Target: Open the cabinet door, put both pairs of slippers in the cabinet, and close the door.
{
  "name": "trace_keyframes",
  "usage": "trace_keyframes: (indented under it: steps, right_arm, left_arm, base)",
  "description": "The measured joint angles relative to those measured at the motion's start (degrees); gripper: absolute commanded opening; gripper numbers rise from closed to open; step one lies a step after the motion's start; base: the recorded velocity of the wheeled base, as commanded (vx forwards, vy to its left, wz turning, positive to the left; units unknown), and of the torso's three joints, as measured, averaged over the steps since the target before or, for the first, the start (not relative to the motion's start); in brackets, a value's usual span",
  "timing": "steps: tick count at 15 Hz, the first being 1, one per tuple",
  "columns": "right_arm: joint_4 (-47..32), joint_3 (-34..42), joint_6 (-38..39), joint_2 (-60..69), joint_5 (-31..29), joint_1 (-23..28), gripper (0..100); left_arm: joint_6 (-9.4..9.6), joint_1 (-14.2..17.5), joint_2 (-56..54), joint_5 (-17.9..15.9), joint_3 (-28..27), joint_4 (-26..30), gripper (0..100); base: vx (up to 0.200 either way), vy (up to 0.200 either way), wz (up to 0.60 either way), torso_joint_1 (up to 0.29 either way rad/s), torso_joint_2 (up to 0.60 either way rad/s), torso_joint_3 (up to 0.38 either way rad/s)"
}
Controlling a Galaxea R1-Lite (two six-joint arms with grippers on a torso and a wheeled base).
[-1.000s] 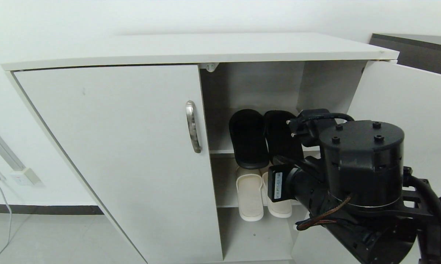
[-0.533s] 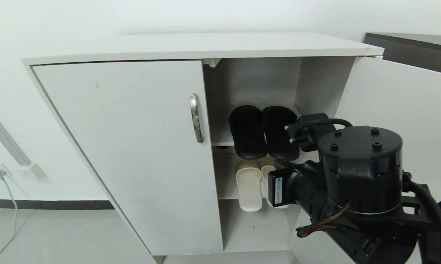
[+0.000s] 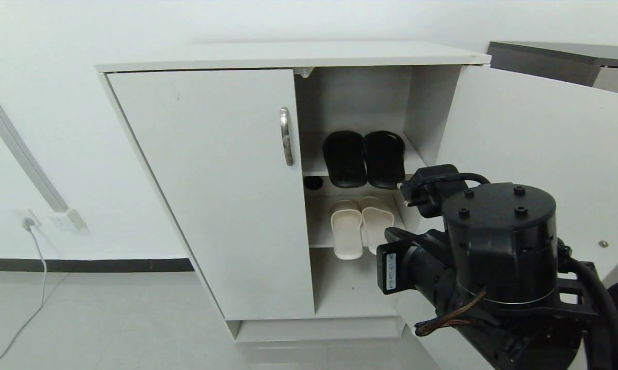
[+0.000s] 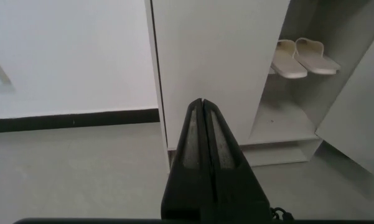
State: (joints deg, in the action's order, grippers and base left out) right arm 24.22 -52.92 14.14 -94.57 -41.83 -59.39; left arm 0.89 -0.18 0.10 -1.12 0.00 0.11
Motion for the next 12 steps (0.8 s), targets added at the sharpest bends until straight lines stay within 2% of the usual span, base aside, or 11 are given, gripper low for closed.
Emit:
trace_keyframes:
  steps: [3, 12]
  right_arm:
    - [0.76, 0.11, 0.00, 0.04, 0.00, 0.30, 0]
    - [1.43, 1.71, -1.23, -0.10, 0.37, 0.79, 0]
  left_arm:
    - [0.01, 0.00, 0.00, 0.00, 0.00, -0.04, 0]
    - [0.00, -0.02, 0.00, -0.02, 0.00, -0.01, 0]
  base:
    - [-0.200, 0.000, 0.00, -0.002, 0.00, 0.002]
    - [0.000, 0.000, 0.00, 0.000, 0.00, 0.000]
